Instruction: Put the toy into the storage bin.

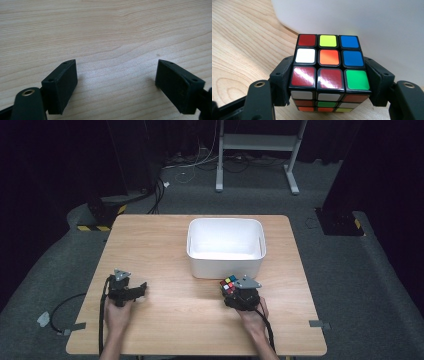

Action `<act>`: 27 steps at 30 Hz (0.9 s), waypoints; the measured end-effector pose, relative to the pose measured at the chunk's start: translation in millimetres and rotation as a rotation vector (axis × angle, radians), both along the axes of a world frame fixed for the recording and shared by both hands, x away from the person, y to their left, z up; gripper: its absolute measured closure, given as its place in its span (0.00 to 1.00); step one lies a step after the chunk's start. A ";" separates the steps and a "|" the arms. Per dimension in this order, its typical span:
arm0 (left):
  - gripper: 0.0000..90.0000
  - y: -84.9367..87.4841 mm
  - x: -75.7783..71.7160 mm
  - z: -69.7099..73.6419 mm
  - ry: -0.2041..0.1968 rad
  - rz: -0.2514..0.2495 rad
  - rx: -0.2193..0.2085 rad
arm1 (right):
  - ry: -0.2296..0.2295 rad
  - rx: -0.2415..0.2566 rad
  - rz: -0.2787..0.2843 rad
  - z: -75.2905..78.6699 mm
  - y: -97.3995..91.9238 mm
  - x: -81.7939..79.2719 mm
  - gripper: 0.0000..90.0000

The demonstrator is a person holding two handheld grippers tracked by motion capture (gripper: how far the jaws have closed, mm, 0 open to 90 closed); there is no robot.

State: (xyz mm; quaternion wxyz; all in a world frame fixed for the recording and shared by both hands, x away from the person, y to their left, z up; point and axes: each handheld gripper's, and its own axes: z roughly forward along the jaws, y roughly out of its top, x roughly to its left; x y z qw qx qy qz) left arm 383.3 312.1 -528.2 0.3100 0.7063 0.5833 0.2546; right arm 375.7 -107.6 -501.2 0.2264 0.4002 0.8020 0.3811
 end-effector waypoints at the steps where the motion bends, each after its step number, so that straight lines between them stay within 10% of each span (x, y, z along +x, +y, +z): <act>1: 0.20 0.0 0.0 0.0 0.000 0.000 0.000 | 0.001 0.002 0.006 0.7 -0.6 0.1 0.37; 27: 0.20 0.0 0.0 0.0 0.000 0.000 0.000 | 0.022 0.030 0.125 22.1 -13.7 -4.2 0.38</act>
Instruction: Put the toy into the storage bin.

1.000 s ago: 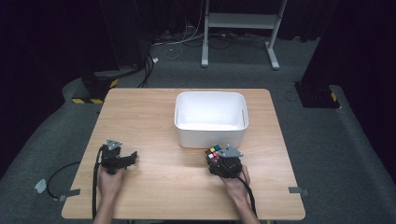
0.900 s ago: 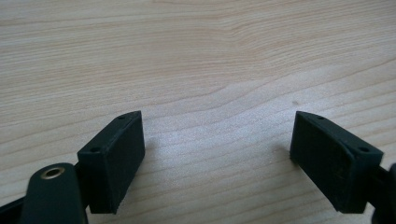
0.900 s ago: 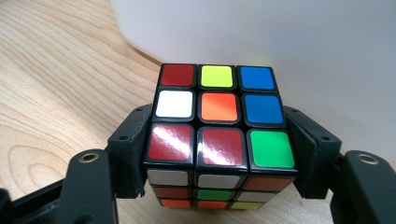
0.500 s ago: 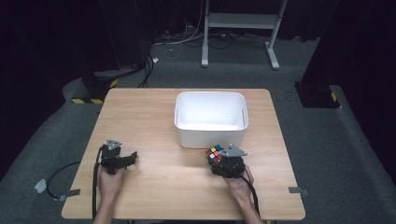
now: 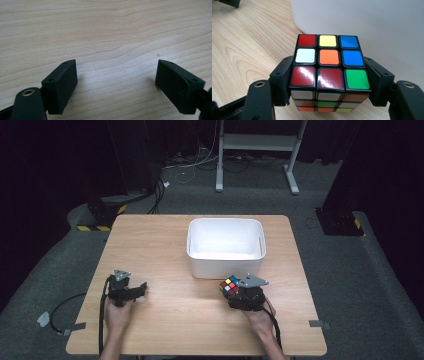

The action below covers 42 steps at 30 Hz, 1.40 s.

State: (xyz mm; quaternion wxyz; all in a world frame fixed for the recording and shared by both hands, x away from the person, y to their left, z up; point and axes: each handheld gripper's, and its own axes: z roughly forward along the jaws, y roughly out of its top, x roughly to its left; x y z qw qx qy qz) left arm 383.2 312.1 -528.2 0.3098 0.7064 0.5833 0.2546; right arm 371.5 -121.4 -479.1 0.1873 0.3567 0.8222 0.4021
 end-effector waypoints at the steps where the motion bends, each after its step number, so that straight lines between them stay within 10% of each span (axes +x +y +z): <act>1: 0.20 0.0 0.0 0.0 0.000 0.000 0.000 | -0.001 0.000 0.002 1.1 -0.6 -0.1 0.38; 42: 0.20 0.0 -0.1 0.0 0.000 0.000 0.000 | 0.033 0.043 0.079 27.0 -18.7 -2.4 0.38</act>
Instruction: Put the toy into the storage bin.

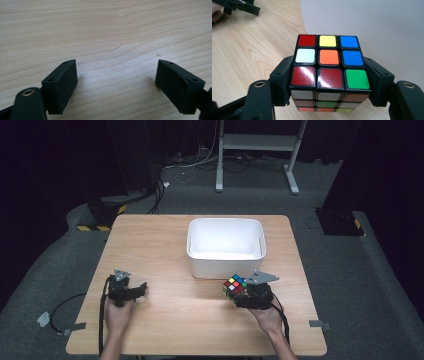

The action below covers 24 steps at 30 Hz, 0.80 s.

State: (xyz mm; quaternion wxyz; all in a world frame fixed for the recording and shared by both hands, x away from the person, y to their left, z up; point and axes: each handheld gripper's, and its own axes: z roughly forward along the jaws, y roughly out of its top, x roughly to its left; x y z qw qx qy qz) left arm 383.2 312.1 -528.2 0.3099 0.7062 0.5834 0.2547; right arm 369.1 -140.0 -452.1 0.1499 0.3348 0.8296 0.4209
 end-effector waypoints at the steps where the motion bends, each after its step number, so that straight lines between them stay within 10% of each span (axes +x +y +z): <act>1: 0.20 0.0 0.0 0.0 0.000 -0.001 0.000 | 0.006 0.003 0.003 0.0 -0.4 0.4 0.38; 24: 0.20 0.1 0.0 0.0 0.000 0.000 0.000 | 0.032 0.060 0.039 22.3 -6.6 1.4 0.38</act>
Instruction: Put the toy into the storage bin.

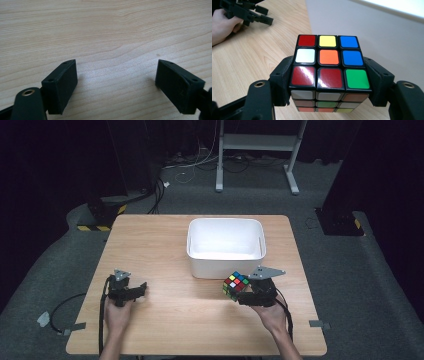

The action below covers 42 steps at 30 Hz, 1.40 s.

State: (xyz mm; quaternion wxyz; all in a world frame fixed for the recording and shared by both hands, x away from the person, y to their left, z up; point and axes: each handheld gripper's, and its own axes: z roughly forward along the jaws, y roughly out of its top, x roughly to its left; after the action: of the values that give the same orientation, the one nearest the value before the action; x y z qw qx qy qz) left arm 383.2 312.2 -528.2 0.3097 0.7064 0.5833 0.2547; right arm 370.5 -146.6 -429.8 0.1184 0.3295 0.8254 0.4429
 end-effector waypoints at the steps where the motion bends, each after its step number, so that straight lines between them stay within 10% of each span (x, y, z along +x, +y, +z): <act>1: 0.20 0.0 0.0 0.0 0.000 0.000 -0.001 | -0.003 0.001 -0.006 0.9 -0.3 0.1 0.38; 42: 0.20 0.0 0.0 0.0 0.000 0.000 -0.001 | -0.051 0.058 0.067 46.4 -1.1 -1.3 0.38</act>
State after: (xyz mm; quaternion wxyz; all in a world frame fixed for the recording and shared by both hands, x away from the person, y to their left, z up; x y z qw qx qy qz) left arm 383.2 312.2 -528.2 0.3100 0.7063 0.5834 0.2543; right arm 369.2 -147.7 -383.4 0.1148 0.2936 0.8194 0.4788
